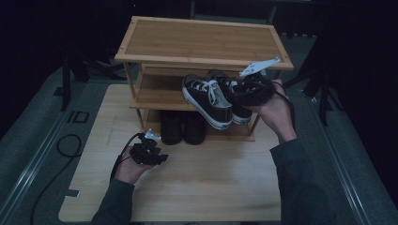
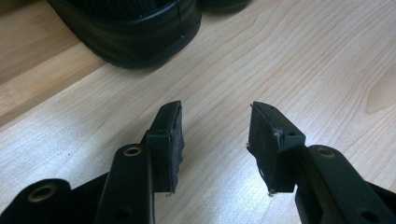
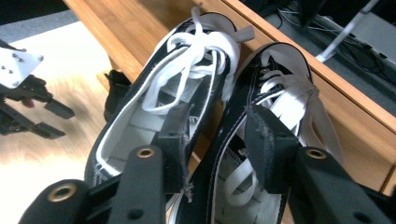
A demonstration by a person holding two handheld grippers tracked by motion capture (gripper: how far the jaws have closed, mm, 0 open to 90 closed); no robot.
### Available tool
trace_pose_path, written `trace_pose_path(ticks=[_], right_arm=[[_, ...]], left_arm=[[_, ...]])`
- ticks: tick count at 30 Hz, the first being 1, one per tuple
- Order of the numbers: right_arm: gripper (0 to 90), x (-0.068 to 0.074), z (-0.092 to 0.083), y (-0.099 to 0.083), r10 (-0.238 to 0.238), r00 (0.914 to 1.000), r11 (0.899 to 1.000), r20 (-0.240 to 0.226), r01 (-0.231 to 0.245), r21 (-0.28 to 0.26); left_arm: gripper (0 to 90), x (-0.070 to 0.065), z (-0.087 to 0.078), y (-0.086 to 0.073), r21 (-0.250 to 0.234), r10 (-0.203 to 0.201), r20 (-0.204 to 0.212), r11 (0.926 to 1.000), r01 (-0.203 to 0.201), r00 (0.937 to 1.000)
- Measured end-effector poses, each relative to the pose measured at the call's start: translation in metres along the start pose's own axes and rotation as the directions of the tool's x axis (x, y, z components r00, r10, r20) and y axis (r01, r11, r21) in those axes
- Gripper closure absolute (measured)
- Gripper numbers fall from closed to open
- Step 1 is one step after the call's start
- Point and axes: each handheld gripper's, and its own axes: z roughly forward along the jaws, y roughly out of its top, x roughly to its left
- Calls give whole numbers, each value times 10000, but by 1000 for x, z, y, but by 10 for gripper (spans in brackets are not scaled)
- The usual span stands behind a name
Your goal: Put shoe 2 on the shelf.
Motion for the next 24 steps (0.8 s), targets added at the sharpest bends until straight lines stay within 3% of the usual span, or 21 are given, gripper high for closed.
trace_pose_path(ticks=[6,16,24], right_arm=[[738,-1,-8,-2,-10,9990,10000,-453,11,13],[726,2,-24,-7,-54,9974,9998,-717,39,-210],[866,11,-36,-18,-394,9941,9985,-1014,353,-426]], left_arm=[[564,-1,-12,6,-140,50,43,9999,-49,10000],[622,-1,-39,23,-463,217,164,9987,-210,9996],[703,-3,-50,43,-466,496,115,9977,-490,9987]])
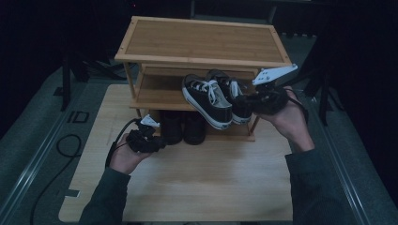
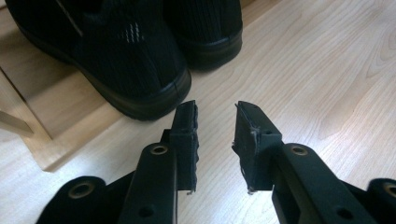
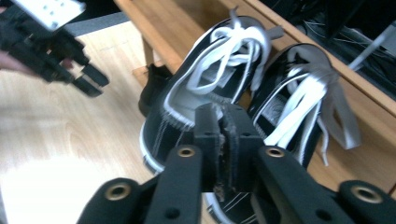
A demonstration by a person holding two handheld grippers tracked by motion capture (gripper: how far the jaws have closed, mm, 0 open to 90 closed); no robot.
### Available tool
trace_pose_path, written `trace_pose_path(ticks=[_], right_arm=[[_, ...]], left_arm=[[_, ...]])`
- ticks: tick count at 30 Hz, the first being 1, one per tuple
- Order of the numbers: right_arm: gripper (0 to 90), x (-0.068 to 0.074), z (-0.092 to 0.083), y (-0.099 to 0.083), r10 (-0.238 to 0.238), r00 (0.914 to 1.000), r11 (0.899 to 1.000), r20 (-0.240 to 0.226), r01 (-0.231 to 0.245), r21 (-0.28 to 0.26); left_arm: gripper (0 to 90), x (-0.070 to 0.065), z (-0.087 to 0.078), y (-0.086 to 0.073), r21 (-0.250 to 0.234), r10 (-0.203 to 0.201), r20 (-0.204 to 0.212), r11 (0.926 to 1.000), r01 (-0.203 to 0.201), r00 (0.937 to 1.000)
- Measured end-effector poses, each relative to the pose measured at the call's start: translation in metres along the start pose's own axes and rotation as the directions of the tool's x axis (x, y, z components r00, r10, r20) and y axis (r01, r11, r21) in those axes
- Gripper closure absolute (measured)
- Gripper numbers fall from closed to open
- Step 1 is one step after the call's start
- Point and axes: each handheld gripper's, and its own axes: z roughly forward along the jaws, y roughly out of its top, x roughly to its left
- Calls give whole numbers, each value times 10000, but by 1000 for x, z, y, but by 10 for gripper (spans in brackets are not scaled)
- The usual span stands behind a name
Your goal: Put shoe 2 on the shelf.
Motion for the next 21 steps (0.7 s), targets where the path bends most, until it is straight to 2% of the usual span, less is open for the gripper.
trace_pose_path(ticks=[4,12,16,21], right_arm=[[895,7,-4,-7,-206,9996,9997,-185,204,-114],[898,20,-8,-19,-561,9976,9984,-400,558,-75],[898,29,0,-28,-864,9944,9960,-605,876,175],[898,33,14,-40,-888,9921,9942,-882,937,531]], left_arm=[[708,0,-3,10,-30,45,-95,10000,-45,9999],[735,2,-8,24,-86,428,-487,9990,-433,9979],[787,2,-11,30,-57,655,-778,9978,-661,9948],[885,5,-13,38,29,876,-1036,9961,-878,9908]])
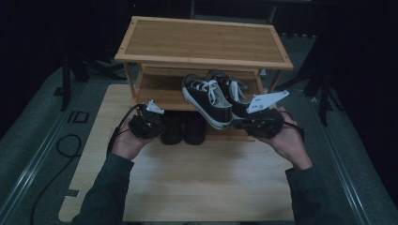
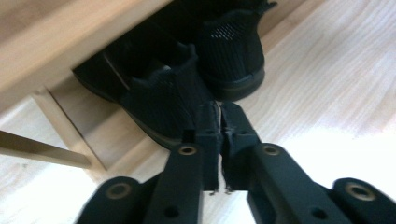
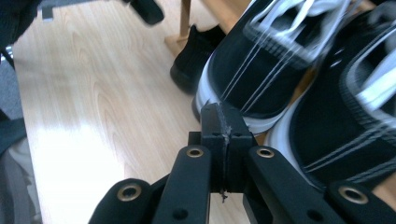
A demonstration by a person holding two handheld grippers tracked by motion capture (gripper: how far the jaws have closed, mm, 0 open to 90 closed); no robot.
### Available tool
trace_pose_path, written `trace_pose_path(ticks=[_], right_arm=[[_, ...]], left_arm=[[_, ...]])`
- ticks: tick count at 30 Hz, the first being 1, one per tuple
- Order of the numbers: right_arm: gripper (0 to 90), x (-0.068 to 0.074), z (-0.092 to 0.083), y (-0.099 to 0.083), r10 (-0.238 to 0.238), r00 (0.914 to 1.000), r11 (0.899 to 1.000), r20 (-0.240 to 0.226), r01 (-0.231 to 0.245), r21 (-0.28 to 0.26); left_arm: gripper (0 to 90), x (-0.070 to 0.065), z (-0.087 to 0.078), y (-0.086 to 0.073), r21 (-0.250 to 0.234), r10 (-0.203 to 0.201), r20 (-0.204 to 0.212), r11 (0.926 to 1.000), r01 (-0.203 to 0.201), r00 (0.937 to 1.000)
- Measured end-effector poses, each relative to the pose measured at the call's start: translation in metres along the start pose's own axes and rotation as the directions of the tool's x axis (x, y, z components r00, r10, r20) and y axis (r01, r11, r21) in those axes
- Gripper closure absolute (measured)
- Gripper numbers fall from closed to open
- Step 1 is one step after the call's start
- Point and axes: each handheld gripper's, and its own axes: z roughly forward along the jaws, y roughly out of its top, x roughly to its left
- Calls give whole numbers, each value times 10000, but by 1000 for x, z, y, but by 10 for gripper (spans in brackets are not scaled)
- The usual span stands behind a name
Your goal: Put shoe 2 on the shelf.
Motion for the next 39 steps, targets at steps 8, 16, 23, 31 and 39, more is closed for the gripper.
trace_pose_path(ticks=[8,16,23,31,39], right_arm=[[899,1,17,-9,3,9998,9995,-179,3,326],[899,-3,26,-12,254,9995,9986,-173,-246,473],[900,-4,27,-12,259,9995,9984,-201,-248,511],[900,-7,27,-14,277,9994,9987,-224,-267,430],[900,-6,27,-14,253,9995,9988,-171,-246,420]], left_arm=[[900,4,-3,10,-91,49,-156,9999,-51,9999],[900,14,-10,20,-371,-23,-463,9993,6,9989],[900,20,-15,36,-418,8,-869,9991,-44,9962],[900,27,-10,52,-494,-95,-1084,9988,42,9941],[900,38,-3,61,-219,-6,-1389,9998,-25,9903]])
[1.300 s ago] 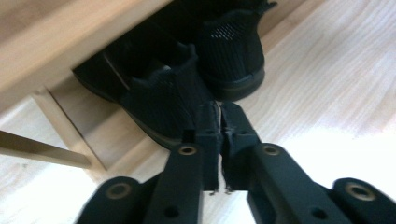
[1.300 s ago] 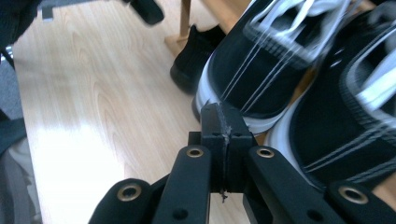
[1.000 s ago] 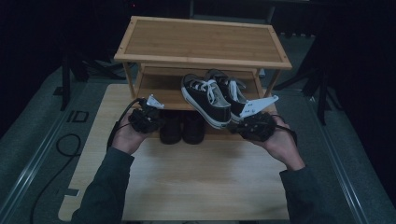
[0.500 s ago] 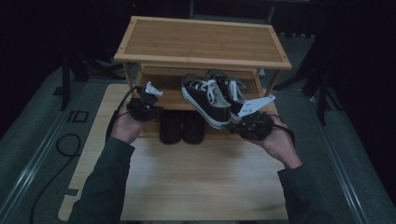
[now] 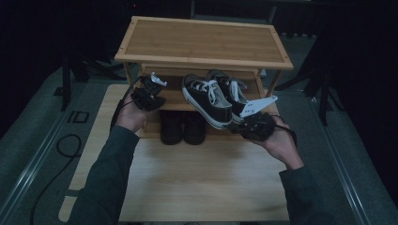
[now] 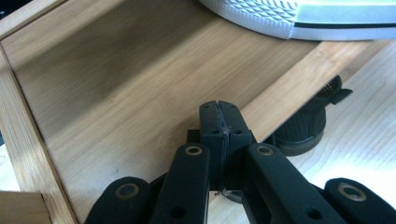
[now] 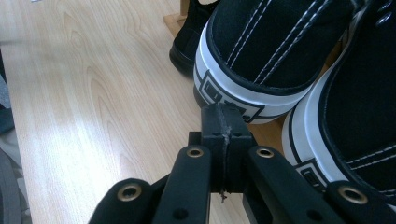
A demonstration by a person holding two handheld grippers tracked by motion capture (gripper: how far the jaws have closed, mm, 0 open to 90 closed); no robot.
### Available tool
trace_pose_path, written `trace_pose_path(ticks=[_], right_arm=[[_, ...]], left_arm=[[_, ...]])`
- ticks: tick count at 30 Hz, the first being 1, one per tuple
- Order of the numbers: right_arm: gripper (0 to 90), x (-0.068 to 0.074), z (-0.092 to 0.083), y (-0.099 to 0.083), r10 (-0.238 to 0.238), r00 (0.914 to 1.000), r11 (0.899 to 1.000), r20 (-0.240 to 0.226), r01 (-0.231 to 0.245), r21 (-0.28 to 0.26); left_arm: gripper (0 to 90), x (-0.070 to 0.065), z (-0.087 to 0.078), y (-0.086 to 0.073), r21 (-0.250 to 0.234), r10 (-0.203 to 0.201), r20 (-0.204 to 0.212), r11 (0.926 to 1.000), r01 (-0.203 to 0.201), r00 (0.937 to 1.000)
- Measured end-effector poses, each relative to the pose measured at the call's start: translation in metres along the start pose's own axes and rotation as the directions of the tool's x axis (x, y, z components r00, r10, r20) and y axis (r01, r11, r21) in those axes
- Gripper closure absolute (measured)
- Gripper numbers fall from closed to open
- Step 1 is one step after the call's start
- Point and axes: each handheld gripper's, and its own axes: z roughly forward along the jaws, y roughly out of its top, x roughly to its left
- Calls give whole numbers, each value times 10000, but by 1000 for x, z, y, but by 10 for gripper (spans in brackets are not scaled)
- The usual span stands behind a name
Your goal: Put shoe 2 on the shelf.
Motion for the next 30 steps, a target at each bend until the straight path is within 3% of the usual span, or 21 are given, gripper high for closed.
trace_pose_path(ticks=[2,10,15,21,30], right_arm=[[900,0,0,0,17,10000,10000,-15,-17,-11],[900,3,3,4,-43,9998,10000,-174,42,-74],[900,9,9,10,-212,9988,9996,-450,204,-176],[900,15,20,18,-321,9952,9986,-928,281,-442],[900,17,32,26,-355,9898,9968,-1378,251,-763]], left_arm=[[900,3,2,2,105,220,-138,9997,-219,9997],[900,5,9,3,174,200,-439,9997,-192,9988],[900,5,9,2,157,226,-434,9996,-220,9988],[900,7,10,1,13,-181,-204,9998,181,9996],[900,7,10,1,35,-182,-221,9998,183,9996]])
